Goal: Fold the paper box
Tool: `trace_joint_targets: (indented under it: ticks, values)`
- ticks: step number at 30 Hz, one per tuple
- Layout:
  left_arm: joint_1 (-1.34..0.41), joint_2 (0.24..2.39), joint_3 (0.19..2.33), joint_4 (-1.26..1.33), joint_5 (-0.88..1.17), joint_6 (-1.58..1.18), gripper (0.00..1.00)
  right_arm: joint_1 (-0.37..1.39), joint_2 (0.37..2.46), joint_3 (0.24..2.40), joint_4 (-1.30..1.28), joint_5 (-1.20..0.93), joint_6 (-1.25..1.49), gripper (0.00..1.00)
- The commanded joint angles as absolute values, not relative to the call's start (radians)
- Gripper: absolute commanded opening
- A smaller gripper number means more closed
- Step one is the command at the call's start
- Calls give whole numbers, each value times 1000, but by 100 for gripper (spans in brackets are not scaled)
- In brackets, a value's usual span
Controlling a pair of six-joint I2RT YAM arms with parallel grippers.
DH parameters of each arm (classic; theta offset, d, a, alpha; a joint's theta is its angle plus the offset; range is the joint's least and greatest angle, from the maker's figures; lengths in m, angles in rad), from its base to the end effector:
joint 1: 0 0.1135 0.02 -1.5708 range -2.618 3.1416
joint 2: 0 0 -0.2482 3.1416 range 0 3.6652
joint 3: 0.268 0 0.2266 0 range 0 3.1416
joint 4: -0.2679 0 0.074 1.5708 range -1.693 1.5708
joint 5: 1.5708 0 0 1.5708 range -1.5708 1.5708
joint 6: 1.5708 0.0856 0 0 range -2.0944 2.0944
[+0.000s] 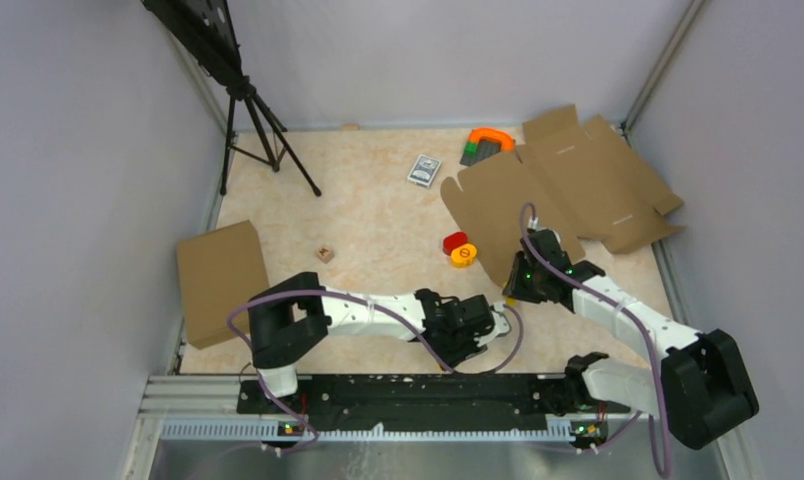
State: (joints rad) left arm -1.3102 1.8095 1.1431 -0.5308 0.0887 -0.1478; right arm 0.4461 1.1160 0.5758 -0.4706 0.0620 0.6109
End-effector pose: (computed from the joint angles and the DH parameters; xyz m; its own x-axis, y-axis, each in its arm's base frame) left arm 0.0817 -0.3360 0.1185 -0.3802 0.8566 -0.3489 0.9249 0.3554 -0.1353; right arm 0.1953 0.0875 0.1405 -0.8560 0.2252 -0.4653 0.1100 0.9588 0.2617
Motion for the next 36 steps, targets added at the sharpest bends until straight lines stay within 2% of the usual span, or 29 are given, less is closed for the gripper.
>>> trace_joint_targets:
  ticks: [1,6,14,22,28,36]
  values:
    - [-1310,1827,1155,-538,41,-117,36,441,1096,592,-452,13,587,11]
    - [-1280,1800,1099,-504,11,-124,33,442,1129,594,-384,-96,597,14]
    - [-1050,1742,984,-372,37,-165,34,483,1318,708,-290,-113,640,17]
    - [-918,1818,1055,-404,-86,-243,32,483,1566,898,-209,-91,665,17]
    - [-761,1840,1089,-381,-95,-249,32,514,1750,1009,-64,-162,738,19]
    - [-501,1926,1184,-400,-84,-294,32,527,2069,1424,-54,-121,722,19]
